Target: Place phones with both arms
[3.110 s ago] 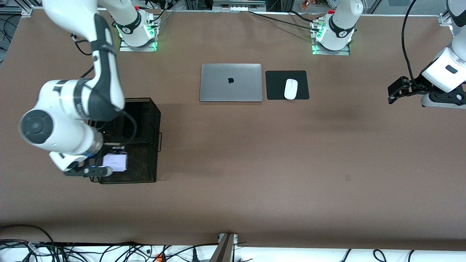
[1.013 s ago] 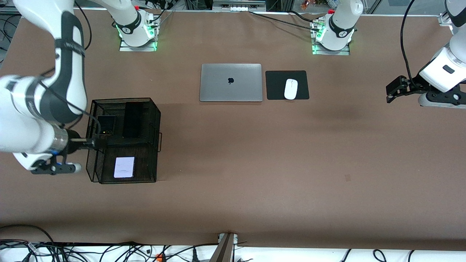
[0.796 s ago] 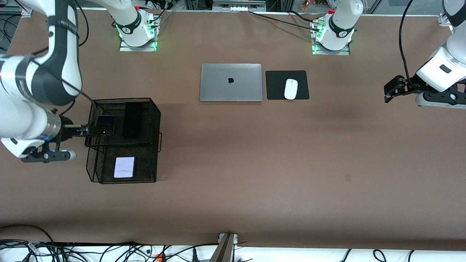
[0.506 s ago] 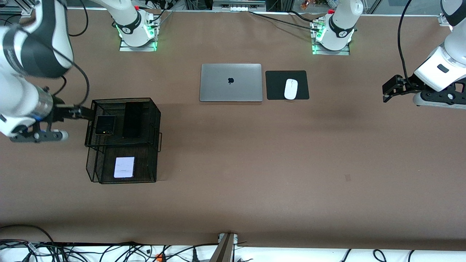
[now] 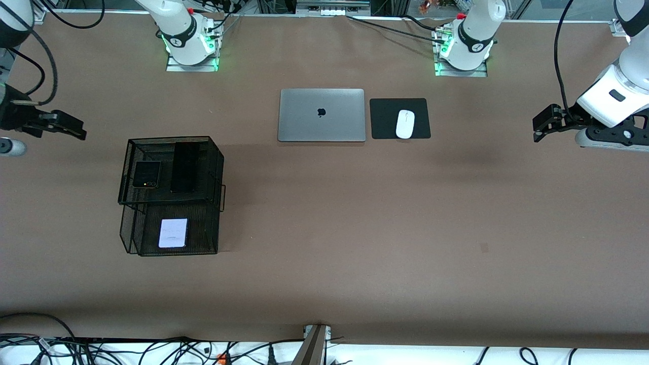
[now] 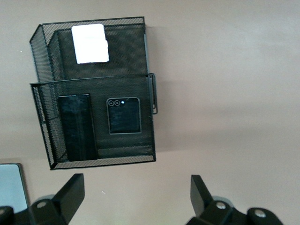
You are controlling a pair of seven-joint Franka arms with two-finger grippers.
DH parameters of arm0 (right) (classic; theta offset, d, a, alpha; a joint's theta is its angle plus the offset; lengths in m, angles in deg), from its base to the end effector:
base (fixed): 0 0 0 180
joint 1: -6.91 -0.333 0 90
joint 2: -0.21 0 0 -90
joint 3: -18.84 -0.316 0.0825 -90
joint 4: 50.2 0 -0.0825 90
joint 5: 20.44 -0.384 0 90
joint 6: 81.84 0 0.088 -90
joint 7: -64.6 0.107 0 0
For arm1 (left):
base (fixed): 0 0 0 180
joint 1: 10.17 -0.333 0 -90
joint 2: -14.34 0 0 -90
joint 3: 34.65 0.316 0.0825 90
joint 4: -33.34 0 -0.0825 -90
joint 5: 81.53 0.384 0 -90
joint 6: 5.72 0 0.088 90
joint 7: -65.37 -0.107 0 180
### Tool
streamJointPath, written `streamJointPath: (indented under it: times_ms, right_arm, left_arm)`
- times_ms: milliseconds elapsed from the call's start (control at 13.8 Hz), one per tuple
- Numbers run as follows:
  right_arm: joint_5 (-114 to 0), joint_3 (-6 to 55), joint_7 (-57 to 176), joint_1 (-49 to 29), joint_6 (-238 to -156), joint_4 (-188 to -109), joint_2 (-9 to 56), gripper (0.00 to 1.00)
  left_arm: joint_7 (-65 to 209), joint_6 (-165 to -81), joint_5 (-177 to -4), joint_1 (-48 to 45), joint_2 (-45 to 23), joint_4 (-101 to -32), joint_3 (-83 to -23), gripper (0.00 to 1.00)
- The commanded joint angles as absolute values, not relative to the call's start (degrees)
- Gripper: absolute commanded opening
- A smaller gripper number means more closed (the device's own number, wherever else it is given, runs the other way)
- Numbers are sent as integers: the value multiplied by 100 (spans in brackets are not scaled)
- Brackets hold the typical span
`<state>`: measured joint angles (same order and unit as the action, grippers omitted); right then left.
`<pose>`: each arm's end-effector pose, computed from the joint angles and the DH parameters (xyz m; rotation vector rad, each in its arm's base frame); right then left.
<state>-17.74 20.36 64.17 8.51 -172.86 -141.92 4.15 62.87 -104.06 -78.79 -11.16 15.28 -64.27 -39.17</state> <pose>0.5722 -0.0357 0.5732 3.0919 -0.0684 -0.1275 0.5586 -0.0303 0.5833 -3.0880 0.1723 -0.0457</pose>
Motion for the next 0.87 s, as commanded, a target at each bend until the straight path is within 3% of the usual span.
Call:
streamJointPath:
  times_ms: [0, 796]
  right_arm:
    - [-1587, 1866, 6355, 998, -16983, -14267, 250, 100]
    - [-1762, 1840, 6293, 981, -16736, -14108, 329, 100]
  left_arm:
    - [6282, -10258, -7784, -1123, 1460, -6255, -3939, 100]
    - [6273, -10214, -7783, -1123, 1469, -6246, -3939, 100]
